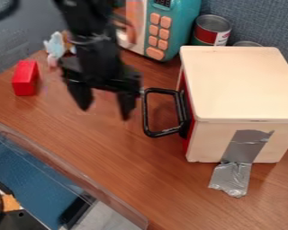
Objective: Open the drawer
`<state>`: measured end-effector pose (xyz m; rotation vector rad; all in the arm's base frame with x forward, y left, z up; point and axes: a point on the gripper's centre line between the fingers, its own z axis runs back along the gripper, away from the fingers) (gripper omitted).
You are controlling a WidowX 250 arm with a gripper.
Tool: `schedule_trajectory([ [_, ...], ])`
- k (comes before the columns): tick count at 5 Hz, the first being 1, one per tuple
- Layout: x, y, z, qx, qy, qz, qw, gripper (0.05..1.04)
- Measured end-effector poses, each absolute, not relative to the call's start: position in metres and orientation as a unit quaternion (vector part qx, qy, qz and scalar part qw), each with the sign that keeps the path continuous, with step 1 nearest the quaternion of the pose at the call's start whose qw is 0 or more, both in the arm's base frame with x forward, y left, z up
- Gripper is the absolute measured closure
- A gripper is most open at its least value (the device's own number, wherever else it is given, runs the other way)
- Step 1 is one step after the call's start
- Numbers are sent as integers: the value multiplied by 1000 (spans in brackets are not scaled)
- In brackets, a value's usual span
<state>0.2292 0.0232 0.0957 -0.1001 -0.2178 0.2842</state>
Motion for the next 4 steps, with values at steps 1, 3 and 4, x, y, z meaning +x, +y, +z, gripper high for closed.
schedule_trajectory([
  [1,259,18,83,-55,-117,184,975,83],
  [3,286,19,61,-44,-108,206,972,83],
  [4,290,18,49,-39,-103,206,972,83],
])
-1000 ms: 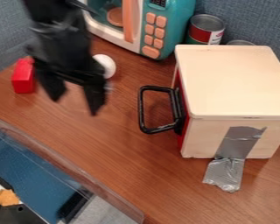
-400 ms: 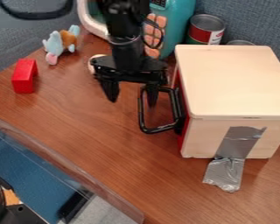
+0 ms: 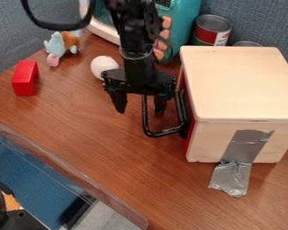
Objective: Open the drawer
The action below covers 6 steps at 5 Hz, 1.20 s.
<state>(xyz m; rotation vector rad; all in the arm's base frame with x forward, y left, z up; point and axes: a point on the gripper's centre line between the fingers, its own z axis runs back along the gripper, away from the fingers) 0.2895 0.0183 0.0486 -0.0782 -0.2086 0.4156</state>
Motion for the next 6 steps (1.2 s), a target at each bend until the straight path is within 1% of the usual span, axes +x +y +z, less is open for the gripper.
schedule_trajectory([
  [1,291,13,38,-39,-97,203,974,131],
  [2,288,9,23,-35,-77,207,975,303],
  [3,286,9,21,-32,-75,209,975,619],
  [4,282,10,20,-26,-71,211,974,855],
  [5,274,18,24,-25,-72,229,970,901],
  [6,266,26,24,-20,-69,233,970,919],
])
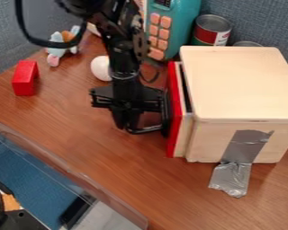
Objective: Open the drawer
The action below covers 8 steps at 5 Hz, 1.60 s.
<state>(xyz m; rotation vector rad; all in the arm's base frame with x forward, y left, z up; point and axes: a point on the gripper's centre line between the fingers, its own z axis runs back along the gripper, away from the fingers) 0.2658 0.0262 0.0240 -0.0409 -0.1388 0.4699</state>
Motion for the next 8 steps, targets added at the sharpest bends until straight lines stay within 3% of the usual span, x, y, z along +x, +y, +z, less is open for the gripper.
schedule_trajectory([
  [6,219,72,27,16,-48,241,969,923],
  [7,217,73,27,17,-44,231,972,874],
  [8,211,72,27,21,-23,185,982,612],
])
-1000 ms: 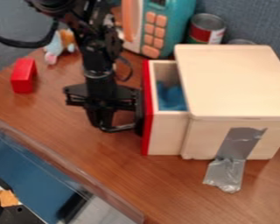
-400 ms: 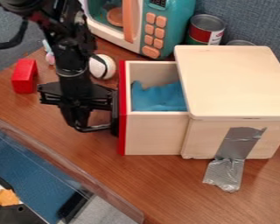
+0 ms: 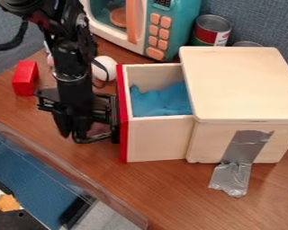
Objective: Open the drawer
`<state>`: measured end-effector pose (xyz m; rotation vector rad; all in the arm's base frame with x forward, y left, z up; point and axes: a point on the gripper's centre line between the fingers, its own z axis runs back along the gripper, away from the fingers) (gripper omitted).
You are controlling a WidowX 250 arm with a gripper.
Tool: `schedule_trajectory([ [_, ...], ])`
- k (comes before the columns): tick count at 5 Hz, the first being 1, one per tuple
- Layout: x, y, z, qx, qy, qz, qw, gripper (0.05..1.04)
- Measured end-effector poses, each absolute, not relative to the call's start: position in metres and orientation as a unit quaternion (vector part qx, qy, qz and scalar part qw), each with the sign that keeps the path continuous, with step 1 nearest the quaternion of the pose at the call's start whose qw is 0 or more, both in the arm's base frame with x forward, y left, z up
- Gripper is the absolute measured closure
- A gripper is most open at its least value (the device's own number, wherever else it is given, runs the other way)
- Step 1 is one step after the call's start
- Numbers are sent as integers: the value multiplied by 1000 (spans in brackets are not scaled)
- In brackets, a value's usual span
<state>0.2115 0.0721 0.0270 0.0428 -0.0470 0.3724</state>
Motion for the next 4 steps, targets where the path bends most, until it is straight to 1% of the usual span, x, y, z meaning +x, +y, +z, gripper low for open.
schedule_trajectory([
  [1,210,71,36,20,-26,172,985,295],
  [2,213,70,62,18,-54,139,989,81],
  [3,200,76,95,33,-81,85,993,79],
  [4,174,86,121,41,-89,45,994,84],
])
